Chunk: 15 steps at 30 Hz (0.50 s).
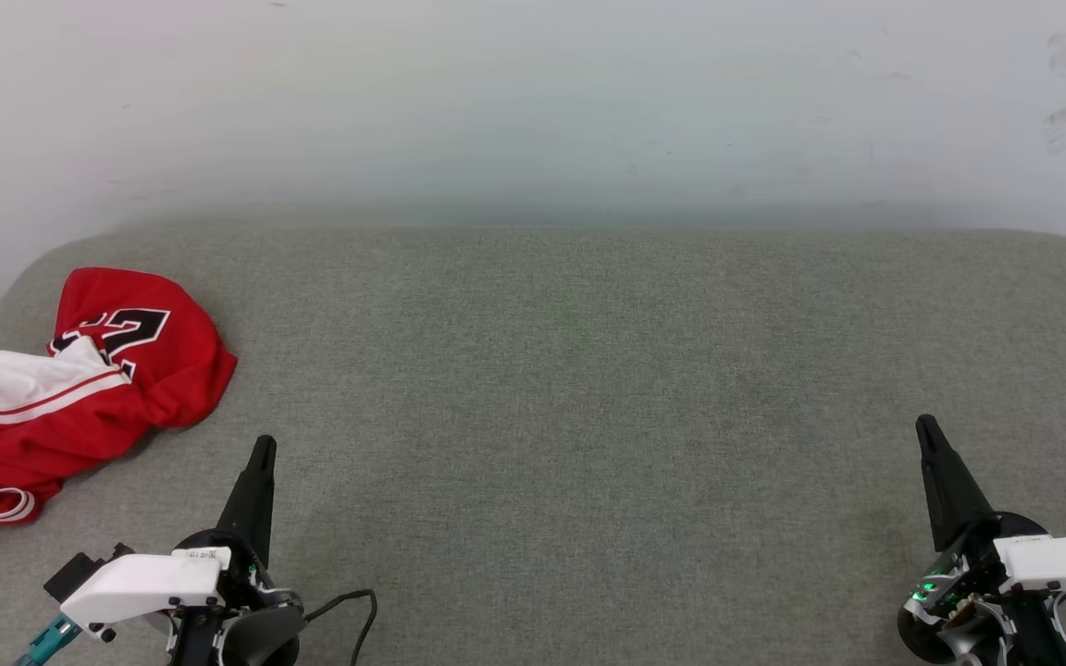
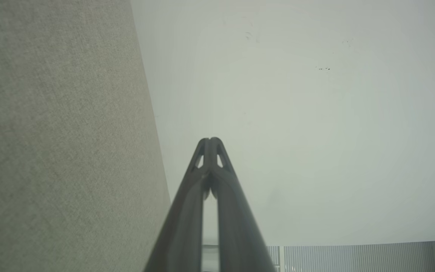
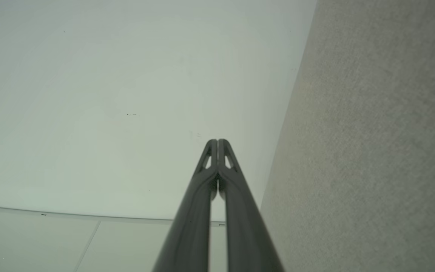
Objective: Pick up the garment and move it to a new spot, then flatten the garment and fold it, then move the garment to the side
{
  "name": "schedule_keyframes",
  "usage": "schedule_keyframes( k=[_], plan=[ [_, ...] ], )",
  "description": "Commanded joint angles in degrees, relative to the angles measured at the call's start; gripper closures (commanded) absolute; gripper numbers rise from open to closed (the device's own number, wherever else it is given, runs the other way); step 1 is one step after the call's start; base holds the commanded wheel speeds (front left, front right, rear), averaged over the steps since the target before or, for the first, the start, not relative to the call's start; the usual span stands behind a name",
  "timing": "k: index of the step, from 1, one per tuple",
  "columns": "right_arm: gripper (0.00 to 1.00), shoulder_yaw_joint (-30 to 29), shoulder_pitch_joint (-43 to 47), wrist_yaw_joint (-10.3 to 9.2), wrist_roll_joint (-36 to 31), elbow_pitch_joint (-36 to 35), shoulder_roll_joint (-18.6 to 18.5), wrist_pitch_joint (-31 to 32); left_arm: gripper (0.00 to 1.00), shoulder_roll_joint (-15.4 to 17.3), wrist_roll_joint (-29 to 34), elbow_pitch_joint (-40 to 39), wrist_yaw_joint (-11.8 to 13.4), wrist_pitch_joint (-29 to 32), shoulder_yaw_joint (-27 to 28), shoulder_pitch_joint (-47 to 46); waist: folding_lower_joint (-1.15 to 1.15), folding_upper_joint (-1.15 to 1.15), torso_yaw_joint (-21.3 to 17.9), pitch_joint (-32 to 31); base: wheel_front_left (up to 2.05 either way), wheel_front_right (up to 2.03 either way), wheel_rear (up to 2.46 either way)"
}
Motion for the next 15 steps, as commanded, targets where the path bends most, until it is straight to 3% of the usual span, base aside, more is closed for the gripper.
schedule_keyframes(
  k=[1, 15],
  plan=[
    [1.00, 0.03, -0.65, -0.02, 0.19, 0.03, 0.17, 0.03, 1.00, 0.01, -0.12, -0.08, -0.08, 0.10, 0.14, -0.36, 0.00, 0.00, 0.00, 0.00, 0.00, 0.00, 0.00],
    [1.00, 0.02, -0.65, -0.02, 0.19, 0.03, 0.17, 0.03, 1.00, 0.01, -0.12, -0.08, -0.08, 0.10, 0.14, -0.36, 0.00, 0.00, 0.00, 0.00, 0.00, 0.00, 0.00]
  ],
)
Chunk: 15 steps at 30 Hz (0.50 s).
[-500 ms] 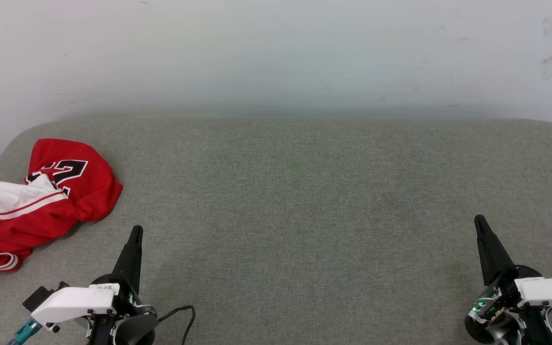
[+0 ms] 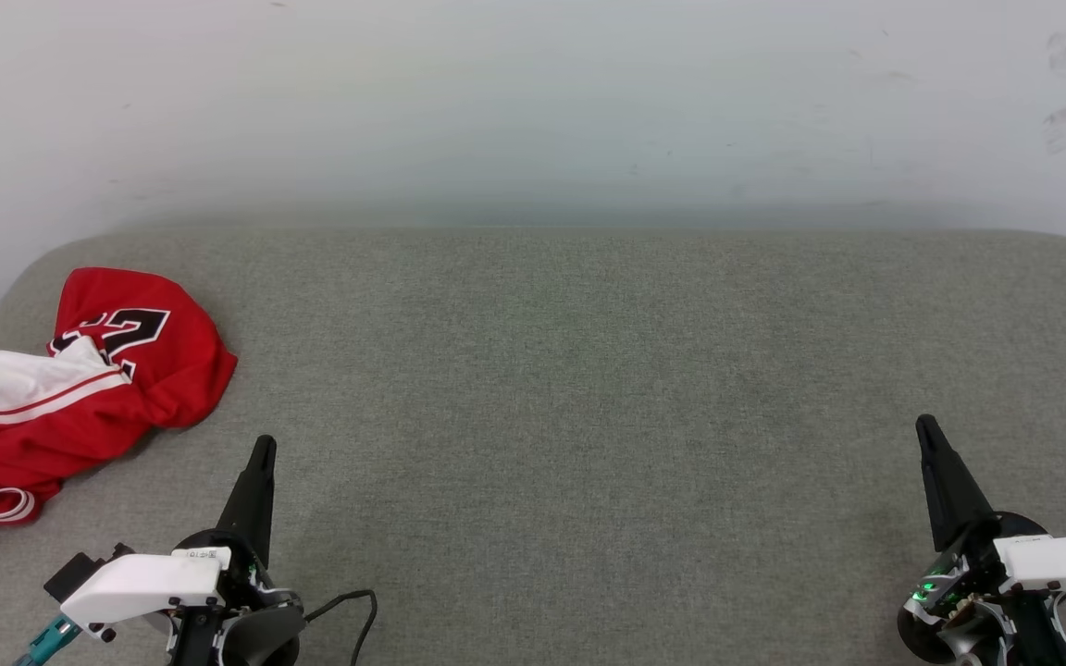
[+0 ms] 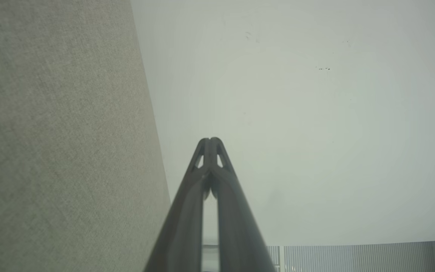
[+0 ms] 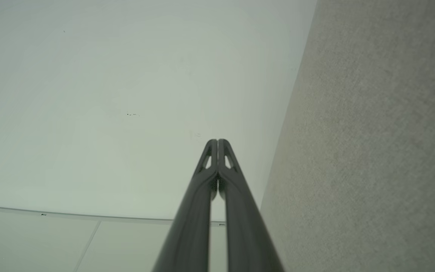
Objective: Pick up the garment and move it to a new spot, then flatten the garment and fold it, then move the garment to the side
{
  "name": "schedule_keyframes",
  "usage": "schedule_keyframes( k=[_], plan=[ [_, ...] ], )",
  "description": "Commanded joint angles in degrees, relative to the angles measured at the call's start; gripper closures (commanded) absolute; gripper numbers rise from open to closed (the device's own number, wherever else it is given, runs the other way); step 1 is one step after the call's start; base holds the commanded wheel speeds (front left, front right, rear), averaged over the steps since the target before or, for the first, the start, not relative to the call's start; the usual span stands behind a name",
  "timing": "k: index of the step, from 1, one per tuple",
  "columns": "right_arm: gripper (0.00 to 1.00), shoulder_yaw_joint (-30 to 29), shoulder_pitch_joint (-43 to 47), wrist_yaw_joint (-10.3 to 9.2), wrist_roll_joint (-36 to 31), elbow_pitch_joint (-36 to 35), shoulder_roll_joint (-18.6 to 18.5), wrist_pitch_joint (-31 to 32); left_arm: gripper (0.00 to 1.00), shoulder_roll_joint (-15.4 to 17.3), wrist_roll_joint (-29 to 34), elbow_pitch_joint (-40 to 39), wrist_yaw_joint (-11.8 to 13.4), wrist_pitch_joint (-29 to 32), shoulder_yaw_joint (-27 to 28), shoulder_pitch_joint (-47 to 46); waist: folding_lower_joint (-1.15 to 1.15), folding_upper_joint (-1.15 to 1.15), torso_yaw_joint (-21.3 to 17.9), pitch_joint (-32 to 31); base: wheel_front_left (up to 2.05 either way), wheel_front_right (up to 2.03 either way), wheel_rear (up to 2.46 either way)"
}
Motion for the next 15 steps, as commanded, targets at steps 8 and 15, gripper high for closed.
schedule_keyframes(
  k=[8, 15],
  plan=[
    [1.00, 0.05, -0.65, -0.02, 0.19, 0.03, 0.17, 0.03, 1.00, 0.01, -0.11, -0.08, -0.09, 0.10, 0.15, -0.36, 0.00, 0.00, 0.00, 0.00, 0.00, 0.00, 0.00],
    [0.00, 0.18, 1.68, 0.00, -0.61, 1.29, 0.02, -0.84, 0.00, -0.13, 0.27, 0.92, 0.00, -0.93, -0.56, 1.33, 0.00, 0.00, 0.01, 0.03, 0.00, 0.00, 0.00]
  ],
)
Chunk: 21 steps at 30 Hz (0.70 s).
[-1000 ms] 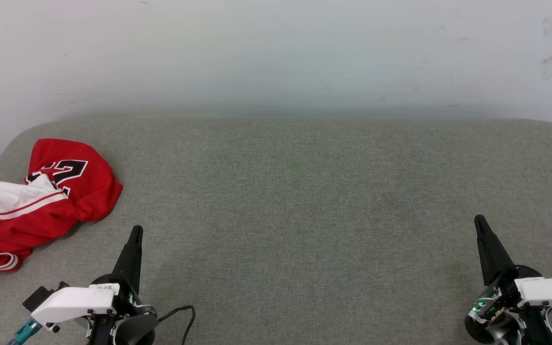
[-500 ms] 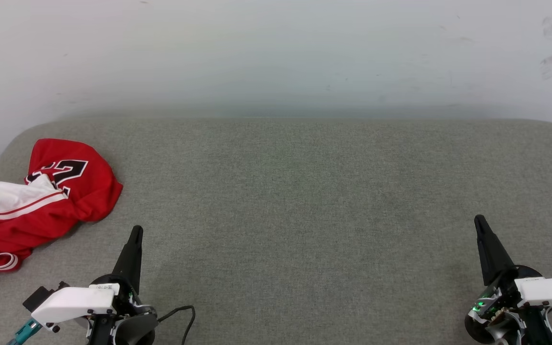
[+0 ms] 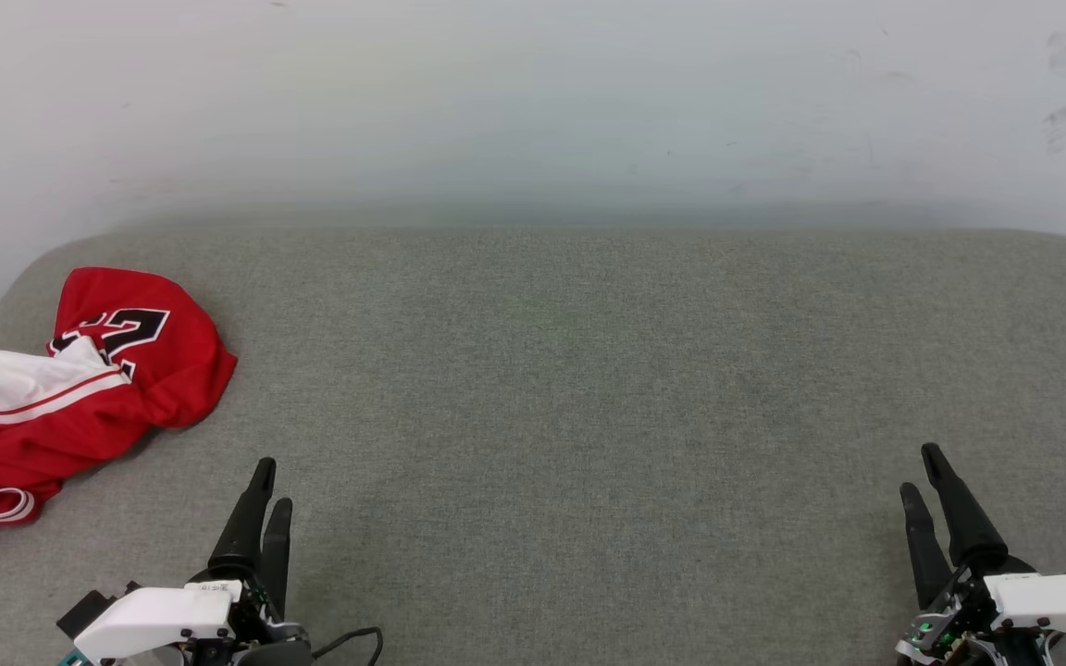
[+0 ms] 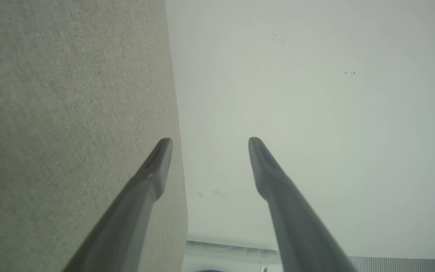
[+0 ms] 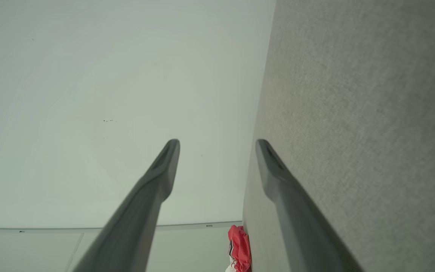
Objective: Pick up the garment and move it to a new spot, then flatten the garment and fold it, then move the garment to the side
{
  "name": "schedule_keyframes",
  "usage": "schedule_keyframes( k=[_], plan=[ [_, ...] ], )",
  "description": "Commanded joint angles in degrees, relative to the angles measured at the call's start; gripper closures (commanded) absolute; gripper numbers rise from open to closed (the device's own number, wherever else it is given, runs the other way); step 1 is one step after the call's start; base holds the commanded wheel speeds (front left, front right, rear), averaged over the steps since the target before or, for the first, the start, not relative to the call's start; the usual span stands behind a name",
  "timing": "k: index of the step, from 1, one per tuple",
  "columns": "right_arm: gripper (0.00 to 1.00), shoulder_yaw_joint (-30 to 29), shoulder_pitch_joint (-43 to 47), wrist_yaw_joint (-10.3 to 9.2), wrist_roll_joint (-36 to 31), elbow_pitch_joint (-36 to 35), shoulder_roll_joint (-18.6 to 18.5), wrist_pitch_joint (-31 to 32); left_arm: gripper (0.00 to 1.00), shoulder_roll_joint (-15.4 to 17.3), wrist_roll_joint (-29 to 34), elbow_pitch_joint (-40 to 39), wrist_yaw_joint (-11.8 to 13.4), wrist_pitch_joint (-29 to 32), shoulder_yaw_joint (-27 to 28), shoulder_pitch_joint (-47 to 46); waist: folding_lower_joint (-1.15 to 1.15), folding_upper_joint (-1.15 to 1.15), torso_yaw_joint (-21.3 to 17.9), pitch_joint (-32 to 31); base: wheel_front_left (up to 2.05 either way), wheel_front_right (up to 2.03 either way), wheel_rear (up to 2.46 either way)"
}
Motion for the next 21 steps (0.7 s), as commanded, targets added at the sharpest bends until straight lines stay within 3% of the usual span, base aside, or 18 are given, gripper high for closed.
schedule_keyframes(
  k=[1, 13, 21],
  plan=[
    [0.00, 0.09, -0.96, 0.01, -0.75, -1.31, -0.02, -0.72, 0.00, 0.10, 0.37, -1.57, 0.00, -0.75, -0.16, -1.06, 0.00, 0.00, 0.00, 0.02, 0.00, 0.00, 0.00],
    [0.00, -0.80, -0.16, 0.01, -9.05, -4.01, -0.01, -3.80, 0.00, 0.12, 8.32, -3.28, 0.08, -3.81, 0.87, -0.93, 0.00, 0.00, 0.03, 0.14, 0.00, 0.00, 0.00],
    [0.00, -0.46, 0.44, 0.01, -19.30, -7.22, -0.01, -5.82, 0.00, 0.14, 17.40, -5.93, 2.23, -5.81, 0.48, -0.89, 0.00, 0.00, 0.08, 0.20, 0.00, 0.00, 0.00]
  ],
)
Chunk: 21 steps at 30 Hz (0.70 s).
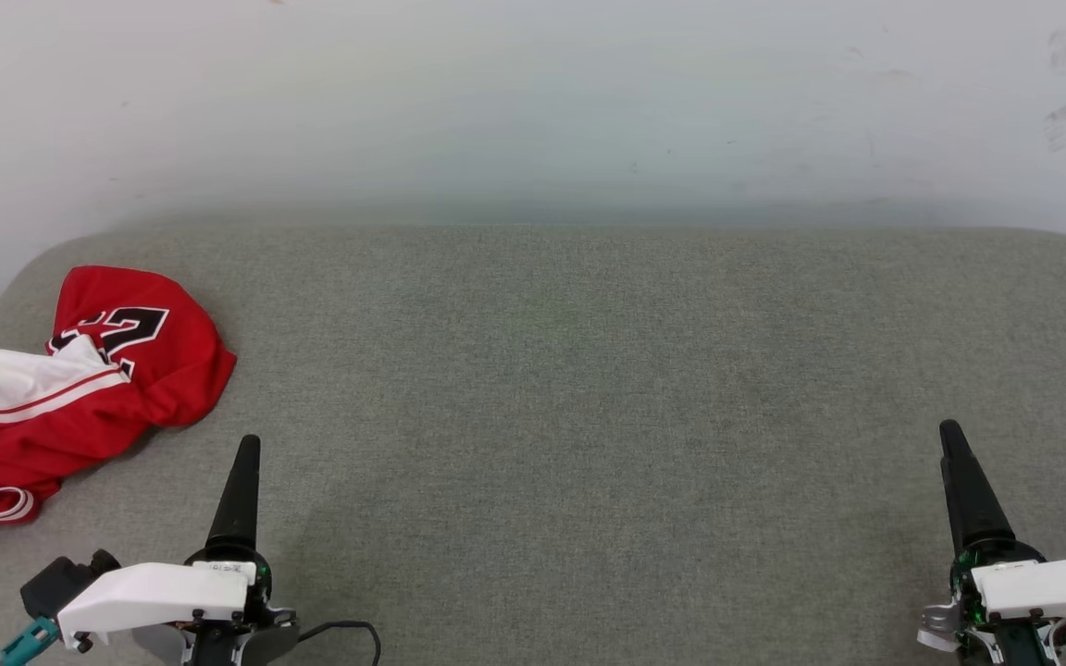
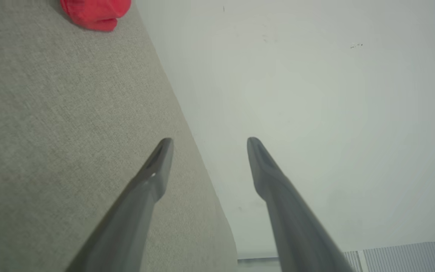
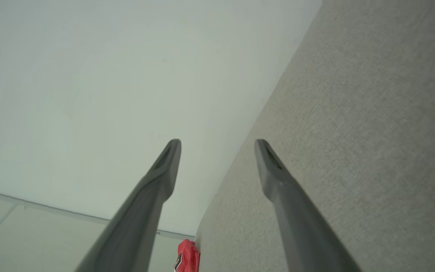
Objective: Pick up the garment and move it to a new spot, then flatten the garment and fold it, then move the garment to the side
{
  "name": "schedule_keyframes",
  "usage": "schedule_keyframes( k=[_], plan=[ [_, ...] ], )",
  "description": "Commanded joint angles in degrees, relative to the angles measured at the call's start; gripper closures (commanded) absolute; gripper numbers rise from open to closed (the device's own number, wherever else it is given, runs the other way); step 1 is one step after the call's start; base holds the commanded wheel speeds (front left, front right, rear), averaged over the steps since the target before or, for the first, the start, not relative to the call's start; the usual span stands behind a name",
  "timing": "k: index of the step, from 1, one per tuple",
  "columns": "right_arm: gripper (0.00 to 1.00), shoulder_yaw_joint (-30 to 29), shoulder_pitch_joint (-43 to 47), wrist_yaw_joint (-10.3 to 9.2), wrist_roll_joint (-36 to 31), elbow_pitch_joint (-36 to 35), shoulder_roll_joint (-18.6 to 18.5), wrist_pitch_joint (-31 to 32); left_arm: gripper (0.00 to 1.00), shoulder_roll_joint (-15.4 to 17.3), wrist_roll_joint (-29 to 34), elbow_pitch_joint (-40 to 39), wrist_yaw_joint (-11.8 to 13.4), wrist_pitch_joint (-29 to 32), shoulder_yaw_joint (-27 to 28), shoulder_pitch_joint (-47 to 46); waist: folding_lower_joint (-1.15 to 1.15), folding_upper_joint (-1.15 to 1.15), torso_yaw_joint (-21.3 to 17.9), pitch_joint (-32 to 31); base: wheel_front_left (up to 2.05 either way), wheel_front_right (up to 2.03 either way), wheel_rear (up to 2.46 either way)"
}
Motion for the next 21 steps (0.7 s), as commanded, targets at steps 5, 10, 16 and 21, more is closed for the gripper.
schedule_keyframes(
  k=[5, 10, 16, 21],
  plan=[
    [0.00, 0.23, -0.14, 0.01, -6.95, -3.15, -0.03, -1.39, 0.00, 0.14, 7.05, -2.77, 1.56, -1.43, -0.77, -0.63, 0.00, 0.00, 0.05, 0.00, 0.00, 0.00, 0.00],
    [0.00, 0.58, 0.35, 0.01, -13.42, -4.74, -0.02, -2.48, 0.00, 0.15, 13.74, -4.00, 3.11, -2.53, -1.82, -0.22, 0.00, 0.00, 0.11, -0.01, 0.00, 0.00, 0.00],
    [0.00, 1.25, 0.98, 0.01, -20.77, -6.21, -0.02, -3.75, 0.00, 0.16, 21.07, -4.87, 4.51, -3.78, -3.05, 0.26, 0.00, 0.00, 0.18, -0.08, 0.00, 0.00, 0.00],
    [0.00, 1.78, 1.48, 0.01, -26.23, -6.76, -0.02, -4.76, 0.00, 0.17, 26.71, -5.38, 5.38, -4.77, -3.77, 0.53, 0.00, 0.00, 0.24, -0.10, 0.00, 0.00, 0.00]
  ],
)
